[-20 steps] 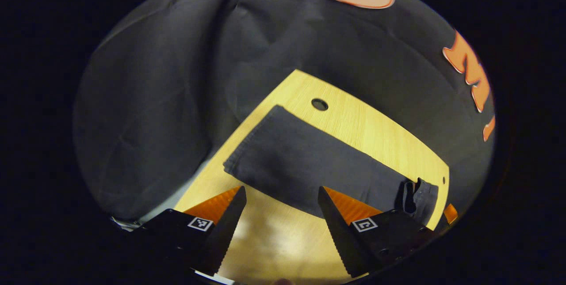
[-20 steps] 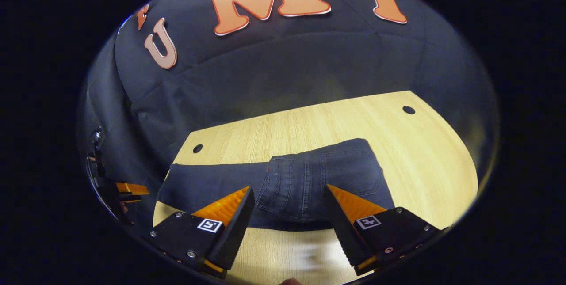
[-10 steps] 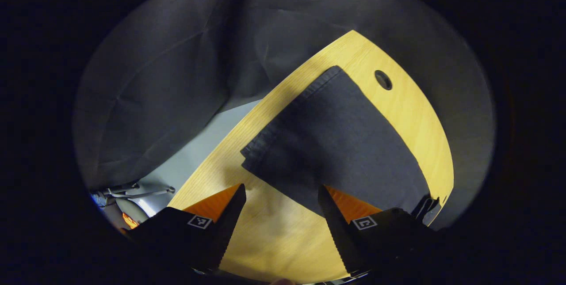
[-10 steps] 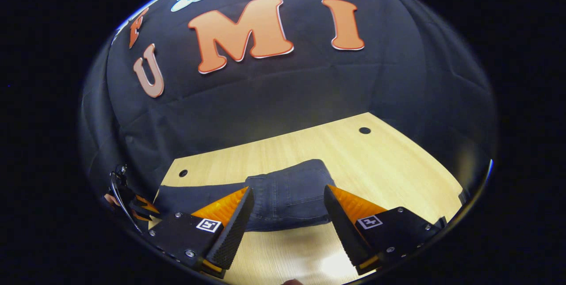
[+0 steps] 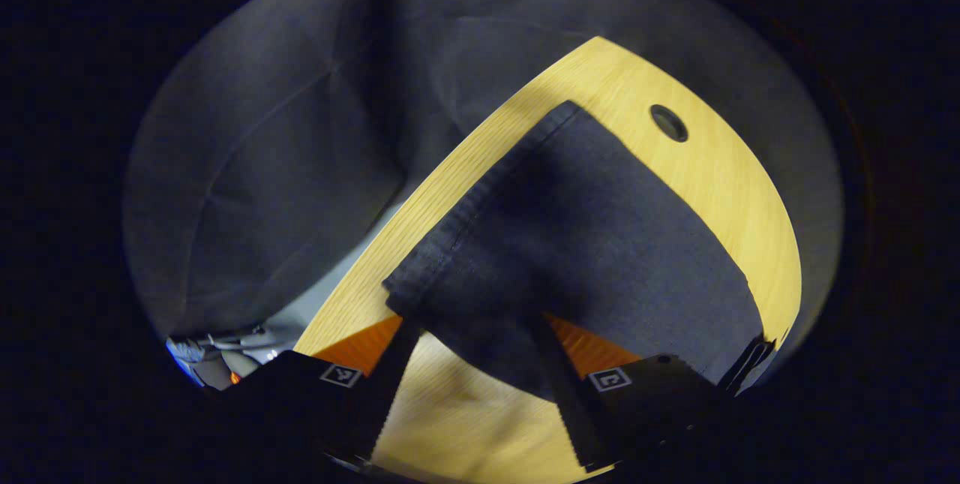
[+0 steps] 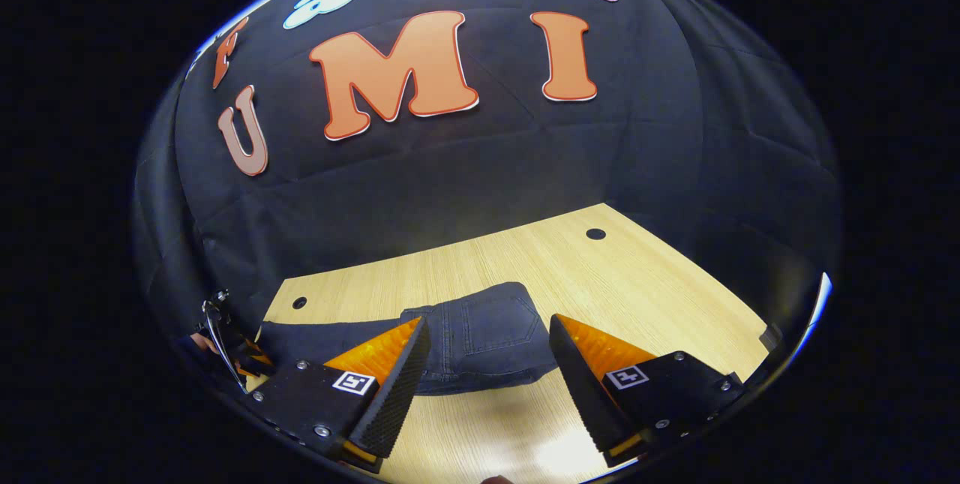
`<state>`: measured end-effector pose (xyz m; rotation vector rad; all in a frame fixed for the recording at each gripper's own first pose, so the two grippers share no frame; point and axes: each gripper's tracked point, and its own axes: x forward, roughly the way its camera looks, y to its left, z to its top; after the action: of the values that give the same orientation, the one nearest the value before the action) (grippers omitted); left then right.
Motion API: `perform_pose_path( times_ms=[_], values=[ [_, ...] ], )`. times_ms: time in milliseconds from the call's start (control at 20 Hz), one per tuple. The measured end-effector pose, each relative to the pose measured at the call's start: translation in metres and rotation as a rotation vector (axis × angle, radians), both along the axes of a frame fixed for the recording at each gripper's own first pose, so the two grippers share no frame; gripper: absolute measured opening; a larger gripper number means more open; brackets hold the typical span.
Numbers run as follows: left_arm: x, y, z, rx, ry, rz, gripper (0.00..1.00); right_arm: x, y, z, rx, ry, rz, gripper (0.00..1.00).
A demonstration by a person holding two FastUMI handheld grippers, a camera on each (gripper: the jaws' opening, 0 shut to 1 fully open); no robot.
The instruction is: Grasp the waist and the cuffs of the jeans and fold them to make the two legs overlap; first hold the waist and fold one-third of the jeans toward the cuffs, then hold the cuffs and fold the remaining one-third in the same direction to finish folding.
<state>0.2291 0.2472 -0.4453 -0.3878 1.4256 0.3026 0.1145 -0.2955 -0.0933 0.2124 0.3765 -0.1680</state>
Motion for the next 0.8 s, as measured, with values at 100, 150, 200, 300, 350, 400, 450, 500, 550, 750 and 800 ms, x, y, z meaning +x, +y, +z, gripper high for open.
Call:
perform_pose_path(
  times_ms=[100, 150, 200, 300, 350, 400, 450, 500, 550, 750, 800],
  values=[
    [0.007, -0.009, 0.001, 0.008, -0.071, -0.02, 0.75, 0.002, 0.003, 0.0, -0.001, 0.001, 0.018, 0.96],
    [0.015, -0.015, -0.002, 0.001, -0.127, -0.062, 0.67, 0.003, 0.004, -0.001, -0.006, 0.005, 0.024, 0.96],
    [0.022, -0.023, -0.004, -0.011, -0.192, -0.069, 0.49, 0.003, 0.005, -0.003, -0.009, 0.011, 0.034, 0.96],
    [0.026, -0.02, -0.002, 0.014, -0.248, -0.113, 0.12, 0.003, 0.007, -0.005, -0.01, 0.023, 0.055, 0.96],
    [0.026, -0.025, -0.003, 0.007, -0.255, -0.104, 0.12, 0.003, 0.007, -0.003, -0.009, 0.024, 0.066, 0.96],
    [0.028, -0.024, -0.003, 0.007, -0.273, -0.121, 0.04, 0.003, 0.006, -0.002, -0.013, 0.023, 0.069, 0.96],
    [0.032, -0.025, 0.002, -0.006, -0.306, -0.112, 0.04, 0.002, 0.006, 0.0, -0.018, 0.019, 0.077, 0.96],
    [0.038, -0.024, 0.01, -0.015, -0.344, -0.096, 0.04, 0.002, 0.003, 0.003, -0.025, 0.012, 0.078, 0.96],
    [0.041, -0.027, 0.018, -0.023, -0.377, -0.087, 0.04, 0.002, 0.002, 0.005, -0.031, 0.006, 0.083, 0.96],
    [0.04, -0.028, 0.053, -0.028, -0.473, -0.083, 0.04, 0.003, -0.007, 0.01, -0.024, -0.009, 0.095, 0.96],
    [0.041, -0.029, 0.064, -0.027, -0.496, -0.092, 0.04, 0.005, -0.009, 0.012, -0.019, -0.015, 0.098, 0.97]
  ],
)
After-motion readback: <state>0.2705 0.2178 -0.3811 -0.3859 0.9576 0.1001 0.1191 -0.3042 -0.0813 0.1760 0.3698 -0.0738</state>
